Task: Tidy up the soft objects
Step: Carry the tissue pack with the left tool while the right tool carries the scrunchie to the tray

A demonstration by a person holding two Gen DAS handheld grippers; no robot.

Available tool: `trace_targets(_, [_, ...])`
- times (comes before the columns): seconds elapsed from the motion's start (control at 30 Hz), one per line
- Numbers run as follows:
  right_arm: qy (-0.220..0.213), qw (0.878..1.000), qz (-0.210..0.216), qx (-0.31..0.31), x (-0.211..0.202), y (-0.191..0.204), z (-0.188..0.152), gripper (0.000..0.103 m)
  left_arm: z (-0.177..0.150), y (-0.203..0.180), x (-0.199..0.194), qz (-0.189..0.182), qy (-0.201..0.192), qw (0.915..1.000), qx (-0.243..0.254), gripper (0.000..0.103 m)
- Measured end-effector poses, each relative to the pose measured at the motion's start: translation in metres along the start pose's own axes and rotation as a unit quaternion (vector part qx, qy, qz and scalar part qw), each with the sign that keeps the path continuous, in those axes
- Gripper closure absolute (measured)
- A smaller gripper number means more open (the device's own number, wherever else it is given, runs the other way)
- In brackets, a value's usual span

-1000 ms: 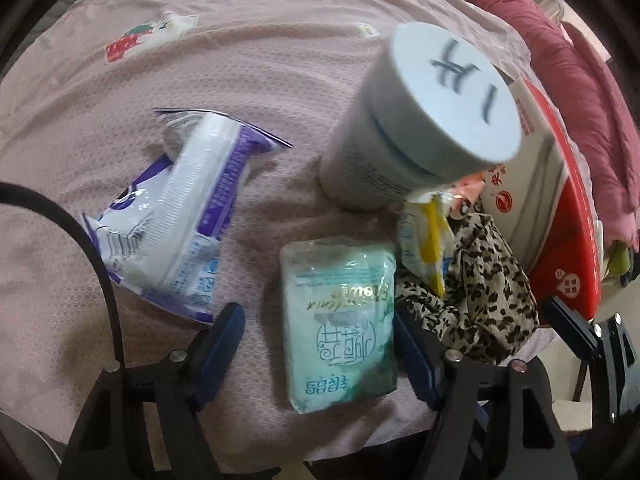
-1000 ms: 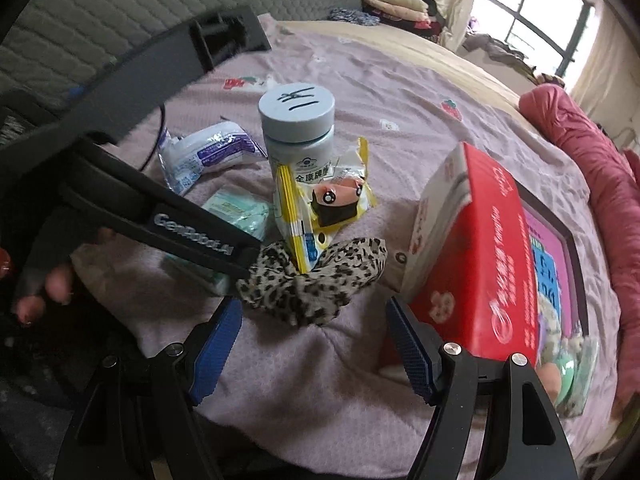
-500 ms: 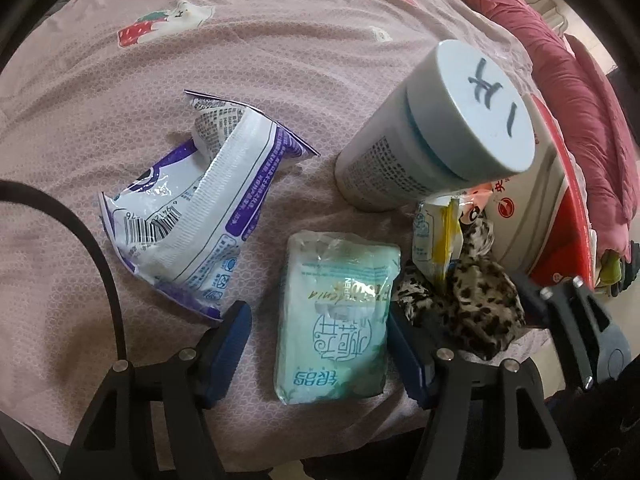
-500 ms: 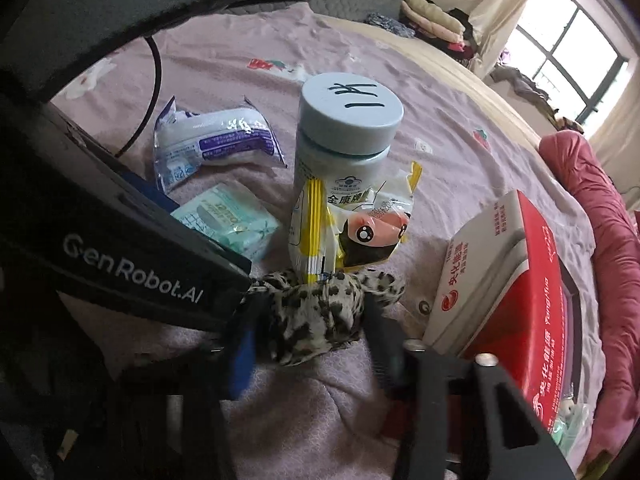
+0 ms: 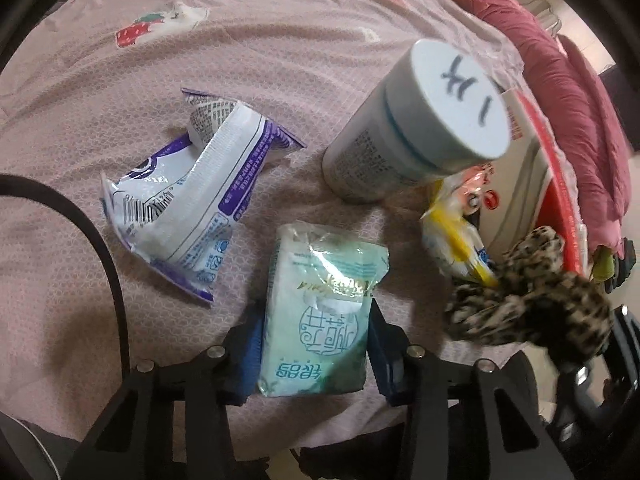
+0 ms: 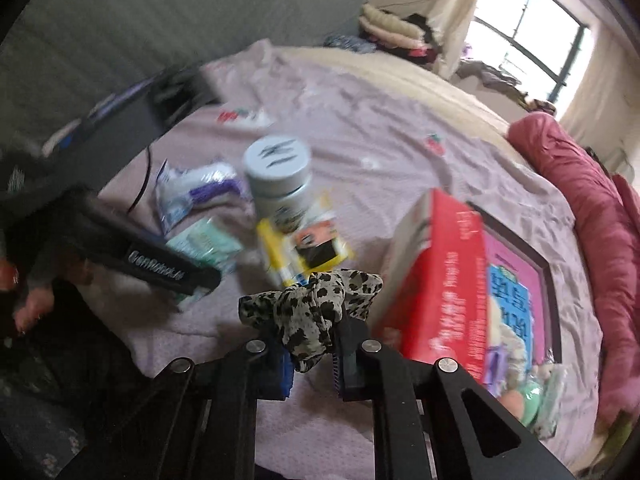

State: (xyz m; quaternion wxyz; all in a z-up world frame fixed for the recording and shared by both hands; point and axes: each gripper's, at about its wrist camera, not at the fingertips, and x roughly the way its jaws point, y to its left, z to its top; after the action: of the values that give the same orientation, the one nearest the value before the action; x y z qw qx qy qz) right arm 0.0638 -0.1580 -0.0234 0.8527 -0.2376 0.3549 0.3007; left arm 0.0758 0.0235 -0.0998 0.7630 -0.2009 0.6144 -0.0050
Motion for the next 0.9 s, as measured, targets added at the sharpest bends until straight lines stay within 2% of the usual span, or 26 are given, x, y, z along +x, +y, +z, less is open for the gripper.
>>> trace_targets(0.33, [-0.058,0.997,-0.019,0.048,-0.048,-0.030,0.011,0.089,-0.007,-0.023,-0.042,-0.012,-0.043,0.9986,0.028,0.058])
trace_targets(0.6, [-0.101,0.993,-0.032,0.060,-0.086,-0.037,0.012,0.089,-0.012,-0.058,-0.087,0.000,-0.092,0.9938,0.062,0.058])
trace_targets(0.9, [-0.140,0.986,-0.051,0.080,-0.119,-0.051,0.011,0.089,-0.020,-0.095,-0.122,0.011,-0.133,0.9869,0.091,0.058])
